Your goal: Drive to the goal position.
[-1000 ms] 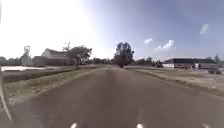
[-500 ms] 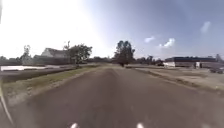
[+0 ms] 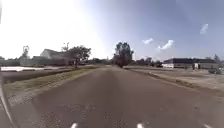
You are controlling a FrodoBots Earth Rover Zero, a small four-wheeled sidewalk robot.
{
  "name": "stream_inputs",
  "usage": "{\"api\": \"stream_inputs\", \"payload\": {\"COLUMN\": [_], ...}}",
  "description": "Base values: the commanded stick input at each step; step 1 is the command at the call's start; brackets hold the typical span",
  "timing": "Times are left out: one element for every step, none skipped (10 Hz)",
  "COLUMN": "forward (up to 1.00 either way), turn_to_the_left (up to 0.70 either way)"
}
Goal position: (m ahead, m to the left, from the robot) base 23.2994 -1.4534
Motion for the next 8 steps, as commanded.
{"api": "stream_inputs", "payload": {"forward": [0.00, 0.29, 0.70, 0.70, 0.70, 0.70, 0.70, 0.70], "turn_to_the_left": [0.00, 0.00, 0.00, 0.00, 0.00, 0.00, 0.00, 0.00]}}
